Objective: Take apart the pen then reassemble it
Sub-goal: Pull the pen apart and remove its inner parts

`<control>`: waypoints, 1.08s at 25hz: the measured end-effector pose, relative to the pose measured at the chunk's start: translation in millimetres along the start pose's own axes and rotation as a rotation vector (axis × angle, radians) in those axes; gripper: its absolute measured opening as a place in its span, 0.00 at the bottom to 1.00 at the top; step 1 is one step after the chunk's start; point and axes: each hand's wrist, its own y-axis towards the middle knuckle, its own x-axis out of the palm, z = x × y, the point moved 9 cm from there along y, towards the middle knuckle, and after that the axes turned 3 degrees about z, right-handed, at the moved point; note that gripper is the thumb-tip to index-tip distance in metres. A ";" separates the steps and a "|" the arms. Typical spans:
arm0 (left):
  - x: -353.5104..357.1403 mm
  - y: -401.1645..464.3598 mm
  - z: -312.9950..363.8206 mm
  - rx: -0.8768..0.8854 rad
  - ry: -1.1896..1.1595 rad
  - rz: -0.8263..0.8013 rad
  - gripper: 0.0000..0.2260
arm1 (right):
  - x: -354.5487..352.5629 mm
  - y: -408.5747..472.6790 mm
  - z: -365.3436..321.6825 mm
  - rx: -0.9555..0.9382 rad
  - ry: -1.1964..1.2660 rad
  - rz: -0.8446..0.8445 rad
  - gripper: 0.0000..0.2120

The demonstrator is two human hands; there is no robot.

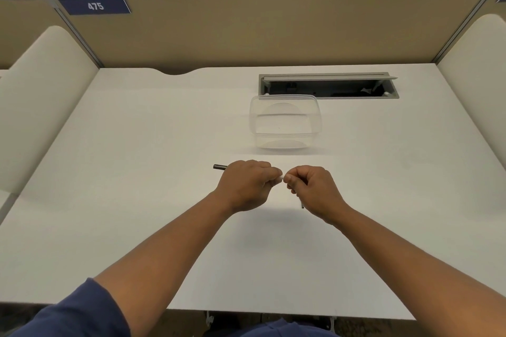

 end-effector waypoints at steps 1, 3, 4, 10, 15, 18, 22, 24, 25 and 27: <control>-0.7 0.6 0.7 0.017 0.006 0.006 0.10 | 2.2 0.7 1.9 0.035 0.027 -0.031 0.09; -3.4 -0.1 3.7 0.068 0.017 0.038 0.07 | 10.3 0.2 9.4 0.177 0.154 -0.152 0.10; -5.0 -0.9 6.0 0.098 0.029 0.058 0.06 | 15.3 -2.1 13.2 0.269 0.250 -0.226 0.11; -15.4 -6.5 20.7 0.267 0.156 0.177 0.02 | 27.9 -21.1 15.0 0.542 0.500 -0.567 0.13; -14.7 -7.1 19.3 0.298 0.157 0.160 0.03 | 24.9 -14.7 9.3 0.370 0.328 -0.584 0.16; -17.0 -3.4 17.1 0.254 0.078 0.138 0.03 | 20.9 -9.7 2.7 0.207 0.243 -0.452 0.17; -19.7 -1.2 13.6 0.241 -0.021 0.099 0.05 | 16.3 -11.5 -6.4 0.037 0.145 -0.334 0.18; -18.4 -2.5 14.8 0.251 -0.053 0.057 0.05 | 14.6 -12.6 -10.2 -0.063 0.017 -0.307 0.17; -17.3 -2.9 15.3 0.252 -0.069 0.031 0.06 | 14.0 -12.5 -11.9 -0.121 -0.056 -0.289 0.16; -13.8 -3.0 13.7 0.234 -0.093 -0.034 0.08 | 12.5 -12.4 -14.7 -0.248 -0.193 -0.248 0.15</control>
